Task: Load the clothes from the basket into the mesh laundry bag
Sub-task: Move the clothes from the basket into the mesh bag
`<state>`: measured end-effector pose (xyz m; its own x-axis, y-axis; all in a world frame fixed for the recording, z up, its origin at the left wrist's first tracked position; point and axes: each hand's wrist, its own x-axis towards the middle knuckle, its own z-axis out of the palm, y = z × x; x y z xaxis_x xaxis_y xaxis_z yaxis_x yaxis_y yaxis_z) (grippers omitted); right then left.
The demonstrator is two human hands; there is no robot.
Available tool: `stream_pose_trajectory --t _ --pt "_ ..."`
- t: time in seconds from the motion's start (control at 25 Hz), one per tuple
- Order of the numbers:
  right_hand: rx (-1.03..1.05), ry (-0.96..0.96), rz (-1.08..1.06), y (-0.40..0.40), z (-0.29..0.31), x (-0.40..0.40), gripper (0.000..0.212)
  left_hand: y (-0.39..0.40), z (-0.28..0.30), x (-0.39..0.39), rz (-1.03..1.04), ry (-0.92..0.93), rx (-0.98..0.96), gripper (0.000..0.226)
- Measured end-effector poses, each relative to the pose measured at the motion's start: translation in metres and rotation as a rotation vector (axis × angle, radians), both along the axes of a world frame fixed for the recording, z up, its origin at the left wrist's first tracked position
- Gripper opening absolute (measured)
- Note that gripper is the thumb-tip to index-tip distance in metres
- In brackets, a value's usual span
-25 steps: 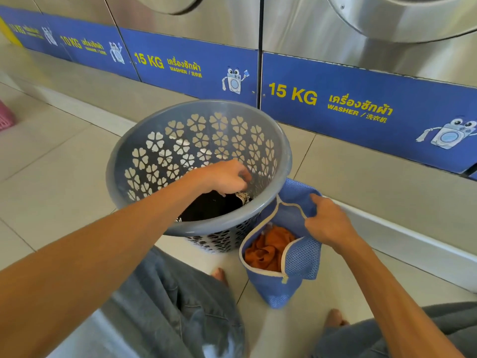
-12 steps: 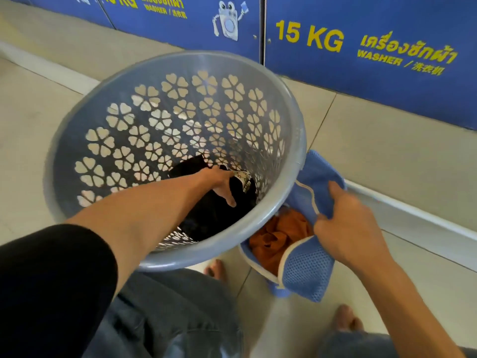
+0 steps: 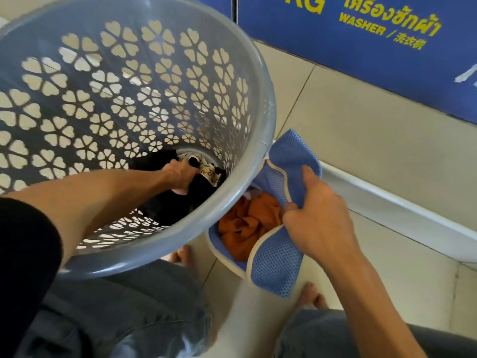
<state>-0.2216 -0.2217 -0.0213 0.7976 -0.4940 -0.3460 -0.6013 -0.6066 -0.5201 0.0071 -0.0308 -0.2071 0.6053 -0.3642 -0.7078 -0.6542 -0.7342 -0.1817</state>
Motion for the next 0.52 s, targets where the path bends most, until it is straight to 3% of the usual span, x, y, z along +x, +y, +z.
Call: stream_pose_trajectory --t 0.16,0.24,0.32,0.4,0.52 --pt "0.003 0.030 -0.007 0.003 0.000 0.000 0.023 -0.007 0.074 0.009 -0.007 0.099 -0.258 0.057" --pt "0.015 0.027 -0.018 0.002 0.001 -0.003 0.026 -0.002 0.125 0.011 0.171 0.112 -0.458 0.046" --pt "0.012 0.024 -0.022 0.002 0.003 -0.009 0.043 0.009 0.179 0.009 0.416 0.123 -0.716 0.035" --pt "0.004 0.007 -0.039 0.002 0.006 -0.016 0.062 0.022 0.227 0.002 0.624 0.144 -0.970 0.034" --pt "-0.004 -0.042 -0.044 0.006 0.020 -0.036 0.072 0.043 0.285 -0.024 0.871 0.140 -1.324 0.035"
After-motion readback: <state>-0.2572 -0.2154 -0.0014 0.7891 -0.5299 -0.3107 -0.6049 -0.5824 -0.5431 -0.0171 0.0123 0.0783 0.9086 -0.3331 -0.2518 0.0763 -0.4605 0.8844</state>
